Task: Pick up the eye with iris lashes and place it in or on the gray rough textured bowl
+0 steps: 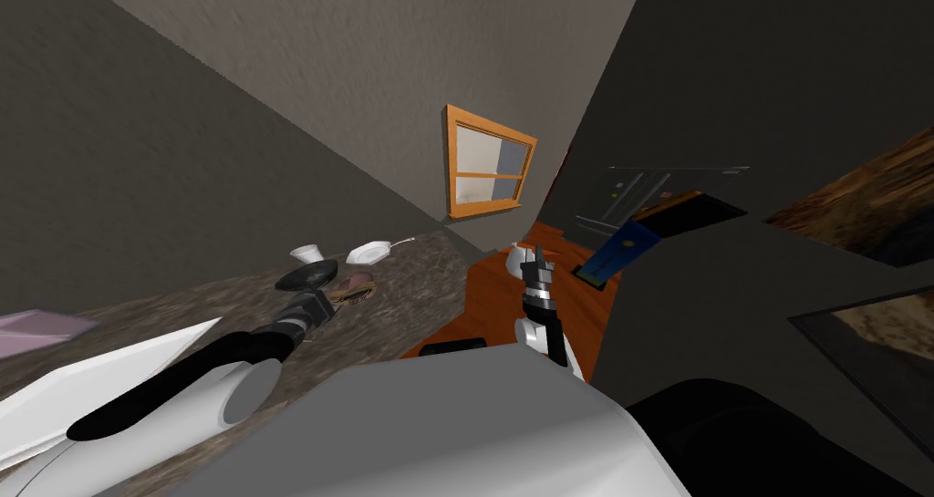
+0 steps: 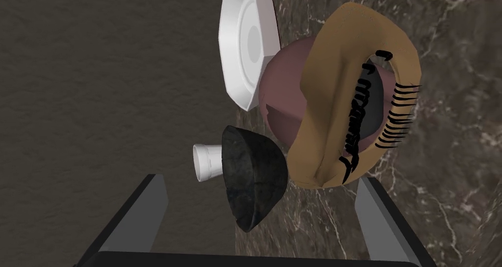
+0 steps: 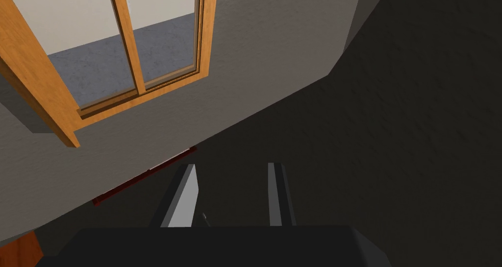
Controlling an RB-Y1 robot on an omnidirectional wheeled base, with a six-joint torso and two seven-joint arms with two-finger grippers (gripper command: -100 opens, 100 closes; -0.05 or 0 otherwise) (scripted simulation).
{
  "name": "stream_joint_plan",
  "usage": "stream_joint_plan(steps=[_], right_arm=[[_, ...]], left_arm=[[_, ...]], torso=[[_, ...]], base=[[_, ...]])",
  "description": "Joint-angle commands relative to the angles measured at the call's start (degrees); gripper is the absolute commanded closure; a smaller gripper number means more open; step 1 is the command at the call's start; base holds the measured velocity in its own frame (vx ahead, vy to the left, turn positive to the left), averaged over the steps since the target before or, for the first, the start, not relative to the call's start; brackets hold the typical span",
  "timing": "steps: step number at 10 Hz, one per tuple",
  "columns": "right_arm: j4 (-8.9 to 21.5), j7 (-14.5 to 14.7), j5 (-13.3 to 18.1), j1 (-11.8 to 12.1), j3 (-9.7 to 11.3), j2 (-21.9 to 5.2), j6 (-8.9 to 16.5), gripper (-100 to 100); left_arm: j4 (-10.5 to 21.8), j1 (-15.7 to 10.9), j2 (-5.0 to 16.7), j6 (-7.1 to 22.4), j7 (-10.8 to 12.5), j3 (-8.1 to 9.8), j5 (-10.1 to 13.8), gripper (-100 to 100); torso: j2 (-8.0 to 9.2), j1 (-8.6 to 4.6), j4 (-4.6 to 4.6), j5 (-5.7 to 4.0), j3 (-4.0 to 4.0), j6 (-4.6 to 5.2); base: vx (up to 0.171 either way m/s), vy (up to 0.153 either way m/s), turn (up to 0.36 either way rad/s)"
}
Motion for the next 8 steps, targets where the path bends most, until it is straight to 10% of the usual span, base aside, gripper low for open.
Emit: stream_joint_plan(steps=[1,8], right_arm=[[0.0,0.0,0.0,0.0,0.0,0.0,0.0,0],[0.0,0.0,0.0,0.0,0.0,0.0,0.0,0]], left_arm=[[0.3,-0.2,0.4,2.9,0.0,0.10,0.9,-100],[1.5,0.2,1.3,11.3,-0.2,-0.44,3.3,-100]], torso=[[0.00,0.00,0.00,0.00,0.00,0.00],[0.00,-0.08,0.00,-0.01,0.00,-0.01]], base=[[0.032,0.112,-0.091],[0.026,0.081,-0.072]])
